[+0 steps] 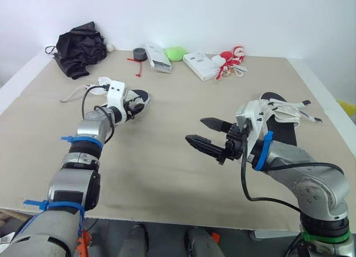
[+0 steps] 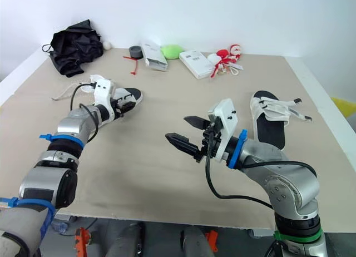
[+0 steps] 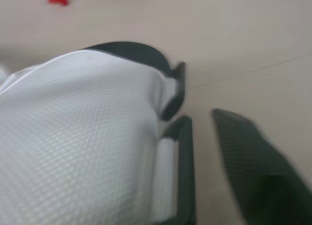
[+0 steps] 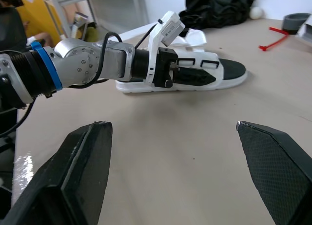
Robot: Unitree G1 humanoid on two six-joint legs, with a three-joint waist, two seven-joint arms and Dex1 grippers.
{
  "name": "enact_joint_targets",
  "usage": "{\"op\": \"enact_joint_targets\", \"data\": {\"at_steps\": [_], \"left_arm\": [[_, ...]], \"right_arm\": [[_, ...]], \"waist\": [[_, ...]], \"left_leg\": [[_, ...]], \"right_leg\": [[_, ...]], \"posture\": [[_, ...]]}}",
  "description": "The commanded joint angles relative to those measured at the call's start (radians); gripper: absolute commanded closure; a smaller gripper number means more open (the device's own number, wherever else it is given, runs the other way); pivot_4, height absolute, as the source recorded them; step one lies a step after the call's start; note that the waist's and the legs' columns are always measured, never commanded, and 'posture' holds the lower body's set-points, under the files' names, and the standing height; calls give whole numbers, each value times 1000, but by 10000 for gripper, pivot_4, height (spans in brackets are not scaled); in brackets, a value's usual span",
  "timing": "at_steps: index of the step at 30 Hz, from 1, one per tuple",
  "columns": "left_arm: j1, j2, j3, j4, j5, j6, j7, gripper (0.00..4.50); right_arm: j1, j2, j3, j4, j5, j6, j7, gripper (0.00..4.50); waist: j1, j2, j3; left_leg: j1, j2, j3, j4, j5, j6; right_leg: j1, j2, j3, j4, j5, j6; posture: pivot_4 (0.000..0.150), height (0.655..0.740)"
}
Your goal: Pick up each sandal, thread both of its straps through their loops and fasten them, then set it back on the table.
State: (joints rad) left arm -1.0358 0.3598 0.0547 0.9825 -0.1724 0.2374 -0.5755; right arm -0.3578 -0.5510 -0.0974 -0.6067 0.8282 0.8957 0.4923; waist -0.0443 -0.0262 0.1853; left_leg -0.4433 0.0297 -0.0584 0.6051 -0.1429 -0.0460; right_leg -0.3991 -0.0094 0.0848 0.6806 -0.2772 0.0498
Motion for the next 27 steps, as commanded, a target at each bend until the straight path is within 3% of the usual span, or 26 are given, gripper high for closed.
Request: {"op": "enact_joint_targets", "data": {"at_steps": [1,3,10,14,20,24,27], "left_arm": [[-33,-2,7,25,15,-51,-24,36032],[-34,-3,11,35,18,-59,-32,40809],[-31,-24,23,-20,-22,-61,-146,43181],[12,-27,-41,-185,-68,48,-409,44234],[106,71,-200,-470,-110,235,-796,44234],[158,150,-307,-582,-95,299,-943,44234],[198,175,-357,-611,-61,258,-966,44234]], "right_arm": [[6,-4,-13,-50,6,-22,-15,1167],[9,-5,-15,-54,10,-22,-20,1167],[15,-9,-17,-50,12,-21,-26,1167],[13,-37,-39,-43,12,-19,-12,1167],[28,-148,-180,13,52,-32,66,1167],[33,-185,-248,88,95,-32,128,1167],[29,-204,-256,167,93,-33,173,1167]], "waist": [[0,0,0],[0,0,0],[0,0,0],[2,0,0],[-4,0,0],[-10,0,0],[-9,0,0]], "left_leg": [[0,0,0,0,0,0],[0,0,0,-1,0,0],[0,0,0,-1,0,0],[-2,0,-1,-1,0,0],[-3,-1,-1,-1,0,0],[-1,1,-1,-2,0,0],[0,2,-1,-1,1,1]], "right_leg": [[0,0,0,0,0,0],[0,0,0,0,0,-1],[0,0,0,0,0,0],[-1,0,-1,0,0,-1],[-2,-1,-1,0,2,-6],[-2,1,-1,1,1,-6],[-2,2,-1,1,0,-4]], "posture": [[1500,7380],[1500,7380],[1500,7380],[1500,7380],[1500,7380],[1500,7380],[1500,7380]]}}
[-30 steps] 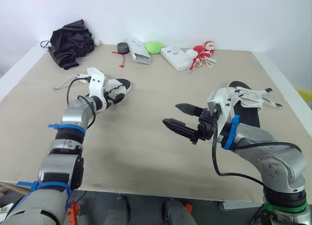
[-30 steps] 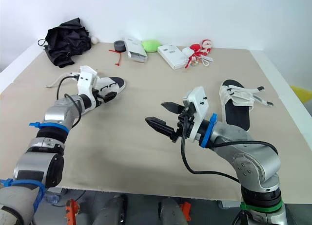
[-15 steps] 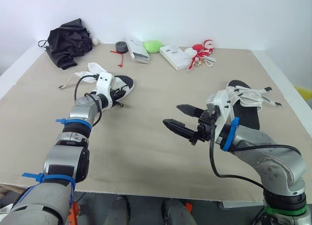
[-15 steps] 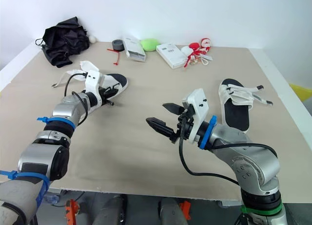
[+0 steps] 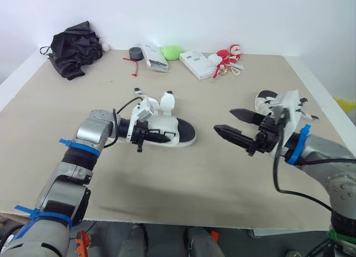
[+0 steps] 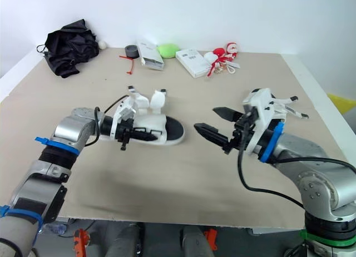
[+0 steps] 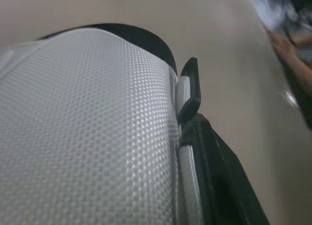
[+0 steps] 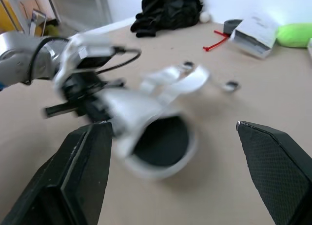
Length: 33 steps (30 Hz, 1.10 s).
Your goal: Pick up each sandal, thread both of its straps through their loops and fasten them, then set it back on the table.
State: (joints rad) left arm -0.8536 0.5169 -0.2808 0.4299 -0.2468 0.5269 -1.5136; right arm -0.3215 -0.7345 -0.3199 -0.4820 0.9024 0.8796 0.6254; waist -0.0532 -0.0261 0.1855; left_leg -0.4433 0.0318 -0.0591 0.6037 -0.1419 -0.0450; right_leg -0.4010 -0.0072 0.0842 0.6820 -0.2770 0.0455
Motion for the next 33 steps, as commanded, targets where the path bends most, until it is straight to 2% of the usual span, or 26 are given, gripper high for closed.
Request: {"op": "enact_joint_targets", "data": {"at_steps": [1,13,28,30,33], "left_arm": [[29,18,-27,-70,17,-44,-25,44234],[213,-27,31,-281,-65,-6,113,44234],[225,-59,36,-296,-93,8,192,44234],[223,-54,30,-300,-104,23,175,35207],[210,-60,39,-302,-125,49,178,28333]], "right_arm": [[-9,-25,-32,61,19,-20,56,1167],[-88,-20,78,175,-61,-61,140,1167],[-99,-14,116,200,-96,-77,164,1167],[-99,-9,116,197,-94,-77,166,1167],[-103,-4,121,198,-98,-75,165,1167]], "waist": [[1,0,0],[5,1,0],[5,1,0],[5,1,0],[5,1,0]], "left_leg": [[0,0,0,0,0,0],[0,0,1,1,1,1],[0,-1,1,3,1,1],[0,-1,1,3,1,1],[0,-1,1,3,1,1]], "right_leg": [[0,0,0,0,0,0],[1,-1,1,0,1,1],[2,-1,1,0,1,2],[2,-1,1,0,2,2],[2,-1,1,0,2,2]], "posture": [[1500,7380],[1500,7380],[1500,7380],[1500,7380],[1500,7380]]}}
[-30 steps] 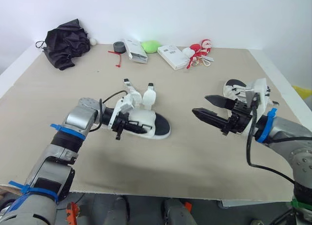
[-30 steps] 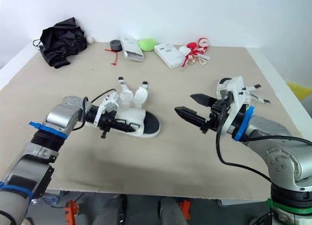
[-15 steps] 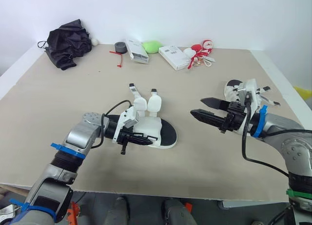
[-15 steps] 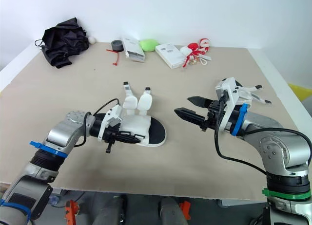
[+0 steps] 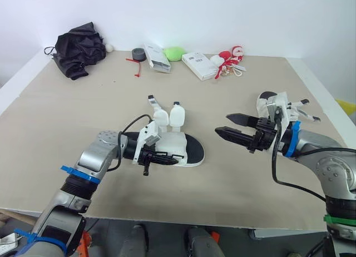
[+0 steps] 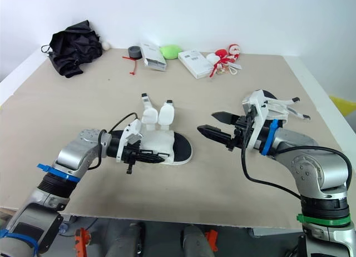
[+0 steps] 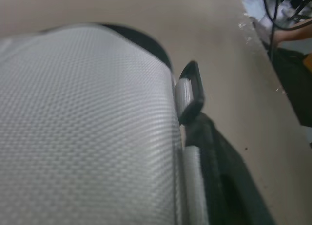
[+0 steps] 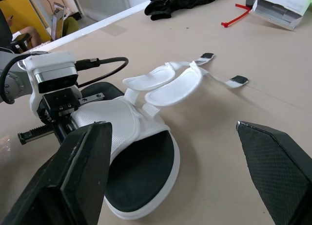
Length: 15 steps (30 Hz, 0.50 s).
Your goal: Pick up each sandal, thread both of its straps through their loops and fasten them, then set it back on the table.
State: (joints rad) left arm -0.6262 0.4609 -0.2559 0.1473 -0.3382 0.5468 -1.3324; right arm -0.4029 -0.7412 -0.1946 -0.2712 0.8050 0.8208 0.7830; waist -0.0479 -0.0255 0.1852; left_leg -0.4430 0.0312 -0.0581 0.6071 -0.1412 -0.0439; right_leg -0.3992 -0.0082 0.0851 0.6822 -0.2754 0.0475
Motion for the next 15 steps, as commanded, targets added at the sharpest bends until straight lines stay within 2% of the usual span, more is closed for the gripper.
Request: {"op": "enact_joint_targets", "data": {"at_steps": [1,6,8,13,15], "left_arm": [[-19,-5,15,-19,-33,26,1,24893],[-23,-3,26,-22,-30,14,18,3078],[-24,4,41,-39,-50,32,17,884],[-26,54,62,-77,-97,98,-13,884],[-20,104,62,-102,-114,135,-44,884]], "right_arm": [[-22,3,-4,-12,-2,-15,9,1167],[-27,4,4,-8,-3,-10,23,1167],[-27,0,19,-6,-5,-8,40,1167],[-15,-18,113,2,-77,-36,94,1167],[-30,-16,185,30,-144,-66,113,1167]], "waist": [[0,0,0],[0,0,0],[0,0,0],[0,0,0],[-1,0,0]], "left_leg": [[0,0,0,0,0,0],[0,0,0,1,0,0],[0,0,0,1,0,0],[0,0,0,1,0,0],[0,0,0,1,0,0]], "right_leg": [[0,0,0,0,0,0],[0,0,0,0,0,0],[0,0,0,0,1,0],[0,0,0,0,1,0],[0,0,0,0,1,0]], "posture": [[1500,7380],[1500,7380],[1500,7380],[1500,7380],[1500,7380]]}}
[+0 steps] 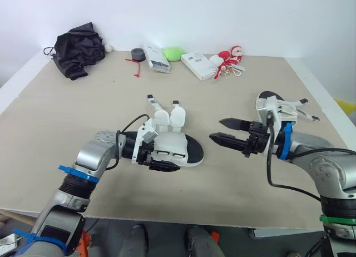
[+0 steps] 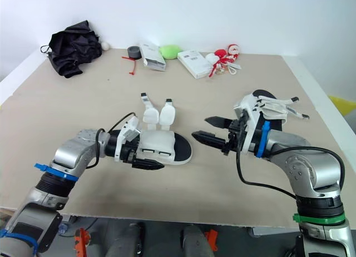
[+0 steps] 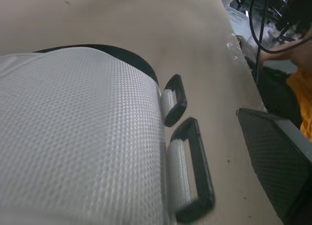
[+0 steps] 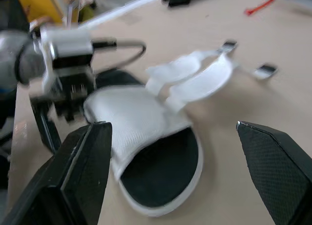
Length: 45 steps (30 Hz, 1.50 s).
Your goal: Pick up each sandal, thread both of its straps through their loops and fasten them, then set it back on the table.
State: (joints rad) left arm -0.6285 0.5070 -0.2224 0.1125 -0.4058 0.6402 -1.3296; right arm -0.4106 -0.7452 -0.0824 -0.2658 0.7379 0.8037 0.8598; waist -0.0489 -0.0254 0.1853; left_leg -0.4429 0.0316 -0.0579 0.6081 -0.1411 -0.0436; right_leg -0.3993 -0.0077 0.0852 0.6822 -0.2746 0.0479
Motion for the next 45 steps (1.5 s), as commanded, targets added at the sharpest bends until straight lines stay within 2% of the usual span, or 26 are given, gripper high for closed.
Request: {"op": "enact_joint_targets", "data": {"at_steps": [1,2,8,9,12,13,23,29,40,45], "left_arm": [[-15,87,28,-83,-55,63,-62,884],[-12,112,27,-99,-61,77,-74,884],[-3,213,36,-118,-72,106,-93,0],[-2,222,44,-119,-76,108,-92,0],[5,258,79,-125,-98,124,-86,0],[9,266,85,-127,-101,126,-83,0],[83,291,121,-131,-96,87,-44,0],[110,270,115,-114,-80,45,-22,0],[129,239,80,-123,-68,25,1,0],[131,230,74,-133,-73,37,6,0]], "right_arm": [[-37,-6,106,48,-110,-65,44,1167],[-52,1,132,72,-142,-86,48,1167],[-108,18,223,176,-229,-167,160,28003],[-119,23,235,196,-243,-177,173,30120],[-169,47,277,272,-284,-210,222,42787],[-184,55,287,288,-294,-217,237,44046],[-305,141,372,422,-398,-245,307,44046],[-339,165,378,459,-423,-244,344,44046],[-362,228,352,482,-399,-166,354,44046],[-330,246,432,515,-495,-206,320,44046]], "waist": [[-3,0,0],[-4,0,0],[2,0,0],[2,0,0],[1,0,0],[1,0,0],[0,0,1],[1,0,1],[1,0,1],[0,0,0]], "left_leg": [[0,0,0,0,0,0],[0,1,0,0,0,0],[0,1,0,0,0,0],[0,0,0,0,0,0],[0,0,0,0,0,0],[0,1,0,0,0,0],[0,2,0,0,0,0],[0,1,0,0,0,0],[0,1,0,0,0,0],[0,1,0,0,0,0]], "right_leg": [[0,0,0,0,0,0],[0,1,0,0,0,0],[0,0,0,0,0,0],[0,0,0,0,0,0],[0,0,0,0,0,0],[-1,0,0,0,0,0],[-1,1,-1,0,1,-2],[-1,0,-1,0,0,-1],[-1,1,-1,1,1,-2],[-1,1,-1,1,1,-2]], "posture": [[1500,7380],[1500,7380],[1500,7380],[1500,7380],[1500,7380],[1500,7380],[1500,7380],[1500,7380],[1500,7380],[1500,7380]]}}
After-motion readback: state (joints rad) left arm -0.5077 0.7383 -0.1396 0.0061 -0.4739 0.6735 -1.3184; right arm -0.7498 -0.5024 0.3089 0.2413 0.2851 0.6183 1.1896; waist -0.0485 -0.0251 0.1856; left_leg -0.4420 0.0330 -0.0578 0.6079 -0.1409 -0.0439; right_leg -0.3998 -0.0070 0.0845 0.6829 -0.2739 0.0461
